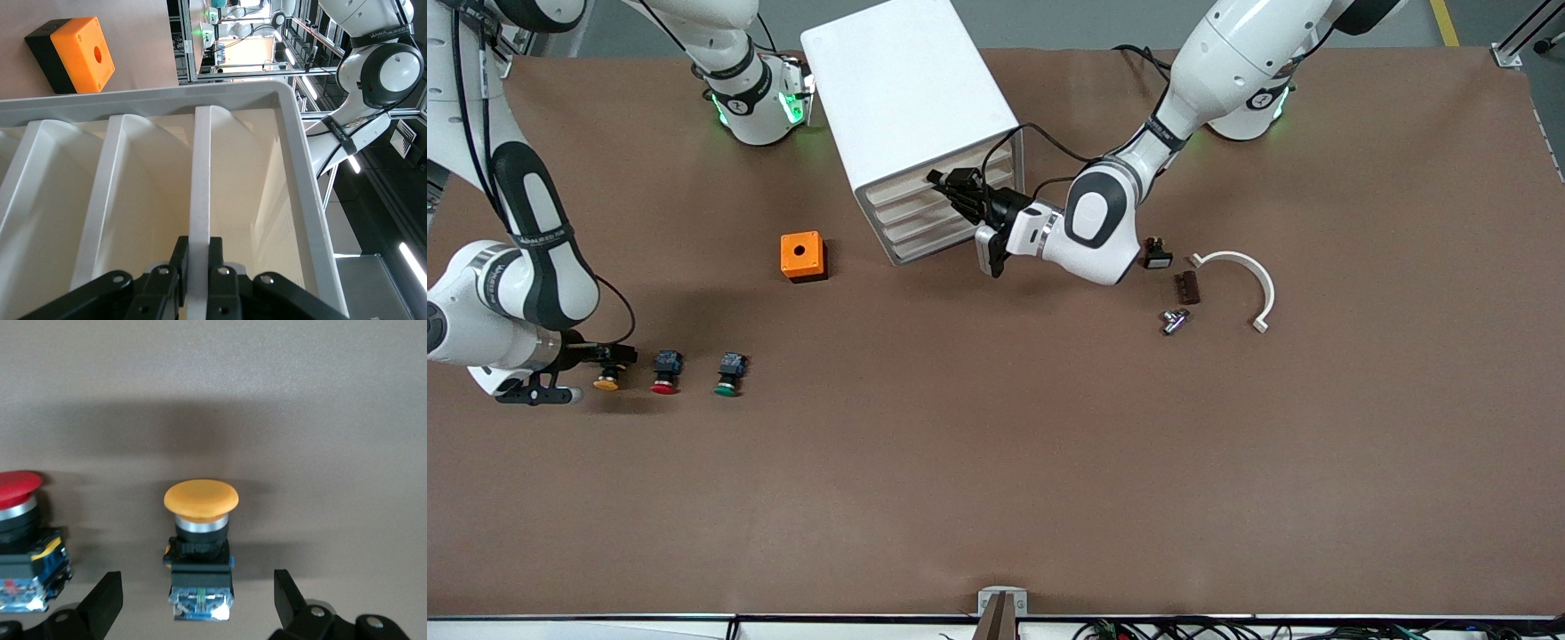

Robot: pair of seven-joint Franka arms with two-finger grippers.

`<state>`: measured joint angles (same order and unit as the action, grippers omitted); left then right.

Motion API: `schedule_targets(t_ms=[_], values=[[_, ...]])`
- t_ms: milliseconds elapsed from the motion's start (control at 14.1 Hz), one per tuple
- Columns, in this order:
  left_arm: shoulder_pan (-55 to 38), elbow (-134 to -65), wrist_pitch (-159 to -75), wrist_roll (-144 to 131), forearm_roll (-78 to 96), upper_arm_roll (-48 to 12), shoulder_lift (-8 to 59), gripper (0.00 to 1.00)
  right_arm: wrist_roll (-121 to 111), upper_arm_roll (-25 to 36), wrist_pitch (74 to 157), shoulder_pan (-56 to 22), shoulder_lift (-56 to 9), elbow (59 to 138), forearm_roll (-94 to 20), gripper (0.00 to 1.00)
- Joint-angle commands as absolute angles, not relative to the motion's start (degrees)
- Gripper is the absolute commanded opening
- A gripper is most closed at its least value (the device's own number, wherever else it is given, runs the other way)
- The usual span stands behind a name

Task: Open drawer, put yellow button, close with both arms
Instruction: 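Pull the drawer open with the left gripper while the right gripper grasps the yellow button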

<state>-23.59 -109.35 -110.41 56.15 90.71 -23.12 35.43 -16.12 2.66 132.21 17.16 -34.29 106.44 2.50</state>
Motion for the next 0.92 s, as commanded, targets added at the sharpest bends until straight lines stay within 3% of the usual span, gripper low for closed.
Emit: schedule_targets(t_ms=[0,213,284,638,851], values=[[-21.6,-110.7,-110.6,56.8,89.6,-23.6,34.3,0.04,-16.1,2.3,133.6,18.1,-34.9,106.6,1.7,1.0],[-19.9,-109.8,-110.6,56.3,87.0,-23.5,34.8,0.03,-16.0,2.3,133.7,18.2,-35.3,106.7,1.7,1.0],[-19.3,-109.5,-110.6,56.3,86.6,-23.4,35.1,0.03,-16.0,2.3,133.7,18.1,-35.4,106.7,1.7,0.94],[-15.1,-106.9,-110.5,54.1,83.5,-23.4,35.9,0.04,-15.6,2.3,133.2,18.2,-35.4,106.7,1.7,0.43],[-13.0,-104.2,-109.2,54.0,82.3,-23.3,37.6,0.03,-15.7,2.3,132.9,18.4,-35.2,106.6,1.7,0.31]])
